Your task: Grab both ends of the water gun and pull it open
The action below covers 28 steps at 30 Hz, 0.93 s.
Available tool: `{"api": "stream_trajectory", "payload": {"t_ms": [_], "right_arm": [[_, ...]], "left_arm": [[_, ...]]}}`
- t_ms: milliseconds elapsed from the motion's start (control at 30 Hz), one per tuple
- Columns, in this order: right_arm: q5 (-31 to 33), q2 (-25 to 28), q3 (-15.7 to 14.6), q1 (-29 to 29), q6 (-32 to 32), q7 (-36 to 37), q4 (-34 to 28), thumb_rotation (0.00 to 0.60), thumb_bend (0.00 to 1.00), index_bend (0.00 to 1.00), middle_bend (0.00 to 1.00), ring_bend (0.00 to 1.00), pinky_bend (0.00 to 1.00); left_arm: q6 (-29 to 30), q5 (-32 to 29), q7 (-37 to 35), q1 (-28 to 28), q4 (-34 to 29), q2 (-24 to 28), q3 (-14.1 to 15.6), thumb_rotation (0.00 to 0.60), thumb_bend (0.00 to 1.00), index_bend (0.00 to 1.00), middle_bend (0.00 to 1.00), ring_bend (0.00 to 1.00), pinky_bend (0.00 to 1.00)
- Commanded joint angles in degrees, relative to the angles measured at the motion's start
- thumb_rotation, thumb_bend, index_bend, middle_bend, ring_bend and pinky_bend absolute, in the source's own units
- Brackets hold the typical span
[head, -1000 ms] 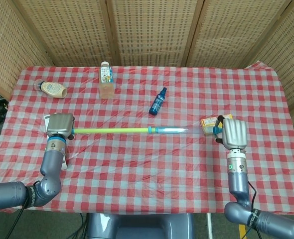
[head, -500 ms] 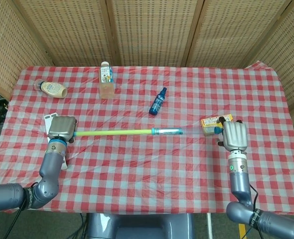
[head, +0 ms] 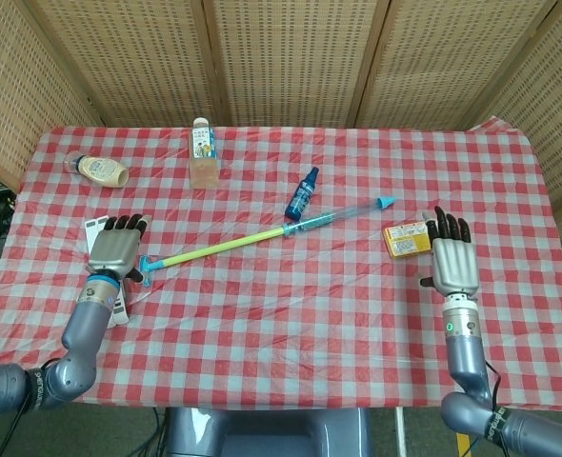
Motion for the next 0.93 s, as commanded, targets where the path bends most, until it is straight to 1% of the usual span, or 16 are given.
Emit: {"api": "stream_trajectory", "payload": {"t_ms": [33,133,233,300,367,433,567,633,800,933], "right_arm": [[-5.8,1.1,-3.0,-2.9,2.3,5.1,-1.3,0.6,0.23,0.06,0.0,0.0,0.05],[-11.4,2.0,-5.7,-5.1,4.4,9.6,-1.7,0.6,0.22,0.05,0.0,0.0,0.02],[-16.7,2.9,-8.3,-7.0,6.4,12.7,-0.9,0.6,0.22,0.05,0.0,0.0,0.0],[-20.9,3.4,-10.6,-8.6,8.4,15.0,0.3,0.6,0.21,0.04,0.0,0.0,0.0],[-24.6,3.8,-12.6,-10.2,10.3,17.2,1.8,0.6,0.2,0.02,0.0,0.0,0.0],[-27.6,4.0,-14.4,-11.8,12.1,19.2,3.1,0.6,0.2,0.01,0.0,0.0,0.0],[-31.2,4.2,-16.5,-15.0,15.9,22.1,4.4,0.6,0.2,0.0,0.0,0.0,0.0],[-32.8,4.0,-17.3,-16.4,17.5,23.4,5.1,0.6,0.19,0.0,0.0,0.0,0.0],[-35.1,3.3,-18.3,-18.6,19.5,24.8,6.8,0.6,0.19,0.0,0.0,0.0,0.0],[-35.2,3.2,-18.0,-19.1,19.0,25.0,7.4,0.6,0.19,0.0,0.0,0.0,0.0]], "left_arm": [[2.2,13.3,-9.3,6.8,-2.6,1.5,2.6,0.6,0.23,0.0,0.0,0.0,0.0],[7.0,24.5,-14.9,11.9,-3.7,1.9,5.4,0.6,0.23,0.0,0.0,0.0,0.0],[11.9,33.8,-18.8,16.3,-3.1,1.6,8.4,0.6,0.23,0.0,0.0,0.0,0.0],[15.9,40.0,-20.5,19.7,-1.8,1.1,11.0,0.6,0.23,0.0,0.0,0.0,0.0],[19.7,44.8,-21.5,23.0,0.2,0.1,13.2,0.6,0.23,0.0,0.0,0.0,0.0],[23.3,48.4,-21.7,26.2,2.2,-1.1,15.1,0.6,0.23,0.0,0.0,0.0,0.0],[28.4,52.9,-22.5,31.5,4.9,-2.9,17.4,0.6,0.23,0.0,0.0,0.0,0.0],[30.3,54.9,-23.5,33.8,5.9,-3.6,18.1,0.6,0.23,0.0,0.0,0.0,0.0],[32.0,57.8,-24.8,37.1,7.0,-3.6,18.4,0.6,0.23,0.0,0.0,0.0,0.0],[31.9,58.9,-25.1,38.1,6.8,-3.3,17.7,0.6,0.23,0.0,0.0,0.0,0.0]]}}
